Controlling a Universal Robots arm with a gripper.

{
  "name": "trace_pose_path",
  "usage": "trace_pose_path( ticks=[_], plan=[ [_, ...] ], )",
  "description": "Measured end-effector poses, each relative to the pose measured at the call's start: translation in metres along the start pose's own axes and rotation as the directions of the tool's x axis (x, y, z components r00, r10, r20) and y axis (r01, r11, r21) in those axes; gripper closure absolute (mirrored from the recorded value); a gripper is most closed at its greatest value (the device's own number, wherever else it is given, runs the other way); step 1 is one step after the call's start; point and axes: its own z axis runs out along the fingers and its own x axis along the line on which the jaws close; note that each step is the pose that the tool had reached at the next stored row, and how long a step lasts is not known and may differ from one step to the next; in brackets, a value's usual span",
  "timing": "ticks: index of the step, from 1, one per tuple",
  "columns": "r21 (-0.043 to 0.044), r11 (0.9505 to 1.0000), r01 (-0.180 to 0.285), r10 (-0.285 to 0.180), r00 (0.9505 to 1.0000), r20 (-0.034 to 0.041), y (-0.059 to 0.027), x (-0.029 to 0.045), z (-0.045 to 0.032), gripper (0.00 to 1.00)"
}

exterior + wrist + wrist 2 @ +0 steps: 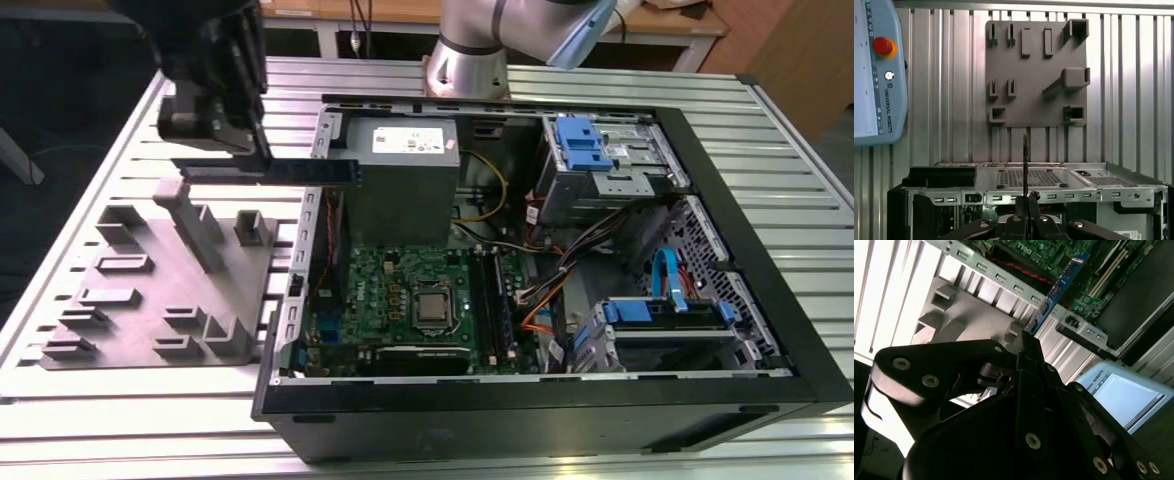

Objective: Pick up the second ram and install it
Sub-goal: 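Pick up the second ram and move it above second insertion slot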

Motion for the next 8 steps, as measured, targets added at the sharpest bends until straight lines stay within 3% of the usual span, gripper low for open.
trace_pose_path(
  ticks=[8],
  plan=[
    [-0.0001,1.0,0.0,0.0,1.0,0.0002,-0.0299,-0.0004,0.0003,0.91]
  ],
)
